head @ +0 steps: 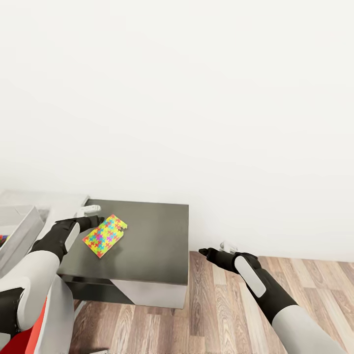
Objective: Put all the toys in the child's room - the three board games (two on the bed and one on the table), the two jigsaw puzzles on the table, and the tennis ball on the table - inside the toy box on the table in the child's room.
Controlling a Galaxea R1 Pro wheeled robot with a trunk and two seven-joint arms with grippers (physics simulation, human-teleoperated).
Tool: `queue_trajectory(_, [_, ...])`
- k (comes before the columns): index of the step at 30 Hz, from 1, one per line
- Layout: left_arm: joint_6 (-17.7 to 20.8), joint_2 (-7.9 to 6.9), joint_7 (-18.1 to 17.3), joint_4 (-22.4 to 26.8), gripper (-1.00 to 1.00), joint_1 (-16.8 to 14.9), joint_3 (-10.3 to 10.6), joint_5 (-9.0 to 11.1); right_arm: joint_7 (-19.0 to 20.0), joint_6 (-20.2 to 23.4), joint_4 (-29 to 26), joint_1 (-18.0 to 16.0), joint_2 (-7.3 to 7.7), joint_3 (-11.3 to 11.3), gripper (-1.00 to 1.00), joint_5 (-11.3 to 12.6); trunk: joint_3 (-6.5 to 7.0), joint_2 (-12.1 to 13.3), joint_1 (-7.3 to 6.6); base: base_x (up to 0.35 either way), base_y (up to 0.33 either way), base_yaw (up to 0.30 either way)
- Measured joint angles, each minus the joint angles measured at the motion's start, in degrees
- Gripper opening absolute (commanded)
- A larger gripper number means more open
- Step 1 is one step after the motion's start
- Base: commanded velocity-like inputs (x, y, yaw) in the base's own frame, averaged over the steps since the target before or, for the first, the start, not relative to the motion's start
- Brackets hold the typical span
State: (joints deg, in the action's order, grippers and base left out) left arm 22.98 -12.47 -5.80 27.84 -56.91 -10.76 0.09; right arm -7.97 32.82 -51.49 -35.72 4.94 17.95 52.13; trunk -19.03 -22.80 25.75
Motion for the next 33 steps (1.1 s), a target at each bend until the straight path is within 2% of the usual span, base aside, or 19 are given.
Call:
queue_trajectory(29, [0.01,-0.01,-0.18,-0.03,1.00,0.00,0.01,0.03,0.00,-0.09,0.05,0.00,-0.08,0.38,1.00,-0.08,-2.74,0.00,0.00,0.000,0.000,0.000])
queue_trajectory(33, [0.09,-0.17,-1.76,-0.05,1.00,0.00,0.01,0.16,0.00,-0.09,0.08,0.00,-0.09,0.38,1.00,-0.07,-3.12,0.00,0.00,0.000,0.000,0.000])
